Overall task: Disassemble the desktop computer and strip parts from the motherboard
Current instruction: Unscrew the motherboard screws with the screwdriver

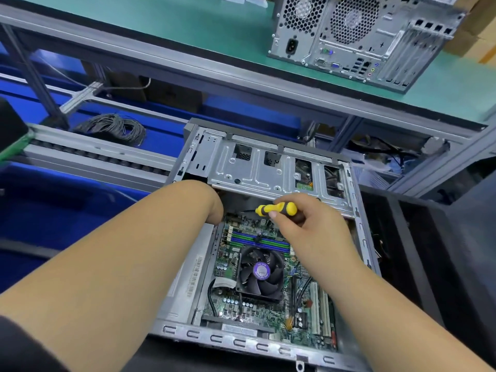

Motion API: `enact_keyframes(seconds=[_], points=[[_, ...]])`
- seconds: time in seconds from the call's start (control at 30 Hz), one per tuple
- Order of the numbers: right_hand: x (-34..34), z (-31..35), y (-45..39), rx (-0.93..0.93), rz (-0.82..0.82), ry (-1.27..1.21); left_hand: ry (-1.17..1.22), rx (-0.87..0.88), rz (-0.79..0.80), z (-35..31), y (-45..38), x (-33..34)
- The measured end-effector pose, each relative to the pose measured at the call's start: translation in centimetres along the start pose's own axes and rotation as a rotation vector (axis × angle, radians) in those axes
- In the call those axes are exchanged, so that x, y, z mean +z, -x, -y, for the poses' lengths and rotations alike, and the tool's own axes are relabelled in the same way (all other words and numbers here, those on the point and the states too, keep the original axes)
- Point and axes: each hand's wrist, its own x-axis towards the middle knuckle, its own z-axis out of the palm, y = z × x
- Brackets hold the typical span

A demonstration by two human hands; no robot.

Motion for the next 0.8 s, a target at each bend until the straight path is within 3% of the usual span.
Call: enact_keyframes(seconds=[0.17,0.4,0.8], points=[[2.5,2.1,-2.5,-0.096,0.105,0.161,-0.001,0.027,-0.034,0.1,-0.3,0.0],[4.1,1.8,-3.2,-0.302,0.073,0.379,-0.053,0.049,-0.014,-0.4,-0.2,-0.2],[4.5,0.6,-2.8,-0.352,0.098,0.391,0.019,0.092,-0.051,-1.0,0.0,-0.3]])
